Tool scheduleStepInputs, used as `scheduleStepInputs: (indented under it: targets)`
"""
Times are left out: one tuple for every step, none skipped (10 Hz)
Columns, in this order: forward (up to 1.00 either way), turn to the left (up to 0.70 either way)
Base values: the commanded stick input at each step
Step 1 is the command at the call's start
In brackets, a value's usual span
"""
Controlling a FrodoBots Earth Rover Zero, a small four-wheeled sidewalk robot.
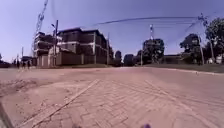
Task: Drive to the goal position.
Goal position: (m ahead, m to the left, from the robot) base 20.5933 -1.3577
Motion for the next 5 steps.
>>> scheduleStepInputs:
  targets:
    - [0.30,-0.75]
    - [0.30,-0.75]
    - [0.30,-0.56]
    - [0.30,-0.20]
    - [0.30,0.00]
